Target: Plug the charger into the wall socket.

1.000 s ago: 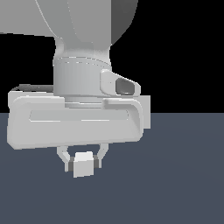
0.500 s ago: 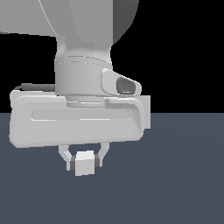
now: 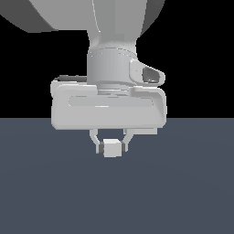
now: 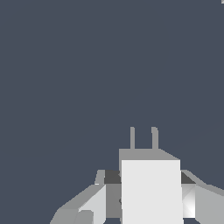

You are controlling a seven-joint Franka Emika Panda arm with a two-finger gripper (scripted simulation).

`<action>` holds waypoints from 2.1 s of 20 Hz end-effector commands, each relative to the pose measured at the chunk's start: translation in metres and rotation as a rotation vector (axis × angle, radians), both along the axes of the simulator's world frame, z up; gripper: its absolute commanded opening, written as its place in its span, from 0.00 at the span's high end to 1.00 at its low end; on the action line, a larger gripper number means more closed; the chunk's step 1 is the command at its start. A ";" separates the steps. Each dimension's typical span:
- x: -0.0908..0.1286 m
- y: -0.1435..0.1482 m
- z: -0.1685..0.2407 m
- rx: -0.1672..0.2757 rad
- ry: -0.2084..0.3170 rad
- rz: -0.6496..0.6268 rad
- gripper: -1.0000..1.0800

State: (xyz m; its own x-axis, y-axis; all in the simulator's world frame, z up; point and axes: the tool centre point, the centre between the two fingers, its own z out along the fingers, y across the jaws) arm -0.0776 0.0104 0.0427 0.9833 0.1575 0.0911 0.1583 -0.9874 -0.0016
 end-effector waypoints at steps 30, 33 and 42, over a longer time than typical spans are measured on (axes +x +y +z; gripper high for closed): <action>0.066 -0.080 0.057 -0.001 -0.001 -0.157 1.00; 0.077 -0.080 0.057 -0.001 -0.001 -0.157 1.00; 0.100 -0.080 0.057 -0.001 -0.001 -0.157 1.00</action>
